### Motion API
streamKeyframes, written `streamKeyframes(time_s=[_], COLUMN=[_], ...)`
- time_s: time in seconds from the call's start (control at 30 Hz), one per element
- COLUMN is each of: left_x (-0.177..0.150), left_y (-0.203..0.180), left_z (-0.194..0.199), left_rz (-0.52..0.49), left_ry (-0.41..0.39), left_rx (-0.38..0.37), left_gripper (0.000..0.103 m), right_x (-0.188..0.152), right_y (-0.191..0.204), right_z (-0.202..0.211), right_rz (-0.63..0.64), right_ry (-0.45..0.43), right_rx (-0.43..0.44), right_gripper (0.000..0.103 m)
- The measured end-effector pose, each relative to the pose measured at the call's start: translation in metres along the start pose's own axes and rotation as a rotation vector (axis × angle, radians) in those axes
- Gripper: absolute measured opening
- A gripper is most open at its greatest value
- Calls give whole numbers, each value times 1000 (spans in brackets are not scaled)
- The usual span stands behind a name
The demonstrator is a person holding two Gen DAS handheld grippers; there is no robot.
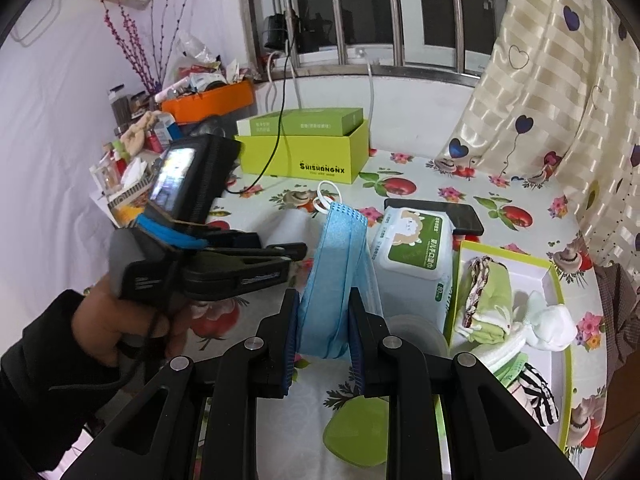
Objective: Organize soft objects
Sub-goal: 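Lift the white cloth with the left gripper while the right lifts the blue mask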
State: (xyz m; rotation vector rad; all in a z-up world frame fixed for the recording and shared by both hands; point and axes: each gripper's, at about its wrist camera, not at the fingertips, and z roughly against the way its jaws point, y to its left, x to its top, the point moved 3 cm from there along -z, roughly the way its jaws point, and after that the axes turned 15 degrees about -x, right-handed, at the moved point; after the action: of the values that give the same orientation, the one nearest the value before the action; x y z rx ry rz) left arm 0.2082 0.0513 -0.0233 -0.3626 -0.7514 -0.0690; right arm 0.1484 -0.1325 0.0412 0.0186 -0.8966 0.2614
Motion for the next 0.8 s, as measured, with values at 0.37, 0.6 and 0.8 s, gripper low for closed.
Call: streamKeyframes(time_s=[0.37,0.6,0.8], left_x=[-17,-48,-59], left_y=[-16,-8,4], left_z=[43,42,40], left_rz=[3,54,117], left_ry=[-40,1,2], left_rx=[-67,-82,-113], left_gripper=[38,38,38], right_x=[-7,-14,-15], right_y=[-6,-8,-3], right_z=[22,24,24], right_rz=[-10,-10,1], right_ry=[-18,-9,-6], right_rx=[-1,-3,8], right_gripper=[22,22,22])
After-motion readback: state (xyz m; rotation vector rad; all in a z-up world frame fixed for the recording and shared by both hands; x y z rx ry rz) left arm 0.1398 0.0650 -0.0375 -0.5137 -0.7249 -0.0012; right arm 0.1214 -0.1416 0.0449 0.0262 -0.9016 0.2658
